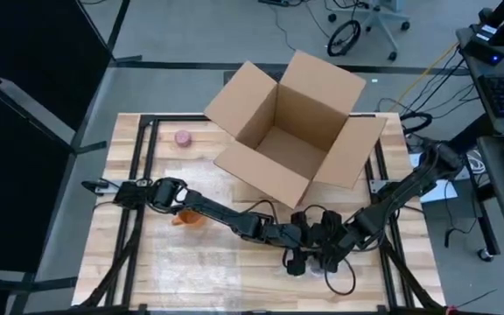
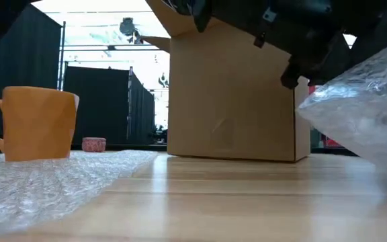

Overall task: Wrap mug
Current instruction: Wrap the pink mug in the bubble wrap

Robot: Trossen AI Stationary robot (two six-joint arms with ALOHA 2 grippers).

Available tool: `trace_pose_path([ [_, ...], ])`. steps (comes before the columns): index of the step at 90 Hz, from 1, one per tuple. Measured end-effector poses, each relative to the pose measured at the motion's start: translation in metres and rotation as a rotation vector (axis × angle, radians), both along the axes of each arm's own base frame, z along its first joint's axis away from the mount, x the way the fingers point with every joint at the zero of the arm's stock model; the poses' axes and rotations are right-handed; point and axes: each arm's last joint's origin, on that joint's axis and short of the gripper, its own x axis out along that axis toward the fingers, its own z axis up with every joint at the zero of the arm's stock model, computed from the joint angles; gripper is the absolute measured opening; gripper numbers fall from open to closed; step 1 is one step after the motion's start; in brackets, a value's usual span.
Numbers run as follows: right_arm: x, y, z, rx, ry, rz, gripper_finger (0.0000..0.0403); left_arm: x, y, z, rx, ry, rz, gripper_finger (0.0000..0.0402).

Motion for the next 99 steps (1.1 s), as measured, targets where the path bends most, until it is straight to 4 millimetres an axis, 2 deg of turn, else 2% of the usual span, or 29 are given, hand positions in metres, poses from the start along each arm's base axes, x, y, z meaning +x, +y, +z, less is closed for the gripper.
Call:
trace_pose_path([
  [49, -0.022, -0.018, 0.041, 0.067, -0.096, -0.016, 0.0336, 0.0, 0.0, -0.001, 0.0, 0.0, 0.003, 0.0193],
  [62, -0.023, -0.019, 0.035, 0.018, -0.061, -0.048, 0.0336, 0.0, 0.0, -0.001, 0.0, 0.0, 0.004, 0.0193],
  [99, -0.01, 0.004, -0.005, -0.04, 0.077, 0.008, 0.0336, 0.0, 0.0, 0.0, -0.004, -0.008, 0.003, 0.0193],
])
